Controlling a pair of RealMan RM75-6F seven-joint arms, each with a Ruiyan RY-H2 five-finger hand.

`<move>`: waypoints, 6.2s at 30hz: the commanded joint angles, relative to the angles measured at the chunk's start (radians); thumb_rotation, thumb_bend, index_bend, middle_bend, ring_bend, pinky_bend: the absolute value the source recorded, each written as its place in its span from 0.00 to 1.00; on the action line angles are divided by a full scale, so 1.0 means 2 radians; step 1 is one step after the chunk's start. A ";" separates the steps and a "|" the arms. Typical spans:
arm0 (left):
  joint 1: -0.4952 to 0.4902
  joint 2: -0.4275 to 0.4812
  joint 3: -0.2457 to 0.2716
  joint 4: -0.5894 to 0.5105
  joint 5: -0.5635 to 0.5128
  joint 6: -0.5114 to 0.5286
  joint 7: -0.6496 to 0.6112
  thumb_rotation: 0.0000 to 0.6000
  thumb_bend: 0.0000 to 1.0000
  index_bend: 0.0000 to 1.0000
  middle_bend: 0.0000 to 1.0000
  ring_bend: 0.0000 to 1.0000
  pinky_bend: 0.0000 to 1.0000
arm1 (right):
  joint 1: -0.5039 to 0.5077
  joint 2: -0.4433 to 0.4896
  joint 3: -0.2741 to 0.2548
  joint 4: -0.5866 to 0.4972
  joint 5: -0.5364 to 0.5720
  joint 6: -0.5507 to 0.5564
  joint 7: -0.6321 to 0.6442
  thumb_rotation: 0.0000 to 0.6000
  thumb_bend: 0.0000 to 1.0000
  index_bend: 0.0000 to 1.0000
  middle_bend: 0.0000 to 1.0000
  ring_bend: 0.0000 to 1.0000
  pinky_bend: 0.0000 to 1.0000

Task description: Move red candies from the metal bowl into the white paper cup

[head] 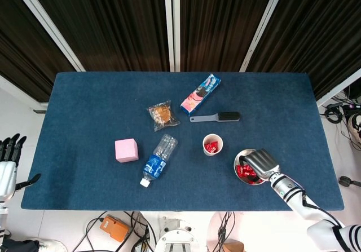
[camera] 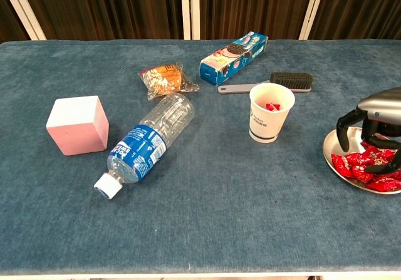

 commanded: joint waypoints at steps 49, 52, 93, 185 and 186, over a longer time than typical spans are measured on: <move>0.004 -0.002 -0.001 0.012 -0.002 0.001 -0.010 1.00 0.01 0.00 0.00 0.00 0.00 | 0.008 0.021 0.061 -0.035 0.013 0.015 0.001 1.00 0.51 0.68 0.93 1.00 1.00; 0.004 -0.002 -0.002 0.010 -0.001 0.002 -0.008 1.00 0.01 0.00 0.00 0.00 0.00 | 0.024 0.030 0.083 -0.045 0.013 0.010 0.011 1.00 0.51 0.68 0.93 1.00 1.00; 0.001 -0.005 -0.004 0.009 -0.004 -0.004 -0.003 1.00 0.01 0.00 0.00 0.00 0.00 | -0.001 0.045 0.015 -0.045 0.007 0.033 -0.016 1.00 0.41 0.50 0.93 1.00 1.00; 0.005 0.003 -0.003 -0.015 0.005 0.011 0.015 1.00 0.01 0.00 0.00 0.00 0.00 | -0.009 0.033 -0.007 0.081 -0.071 0.016 0.008 1.00 0.41 0.52 0.93 1.00 1.00; 0.005 0.003 -0.003 -0.016 0.006 0.011 0.016 1.00 0.01 0.00 0.00 0.00 0.00 | -0.010 0.029 -0.008 0.088 -0.075 0.017 0.007 1.00 0.40 0.51 0.93 1.00 1.00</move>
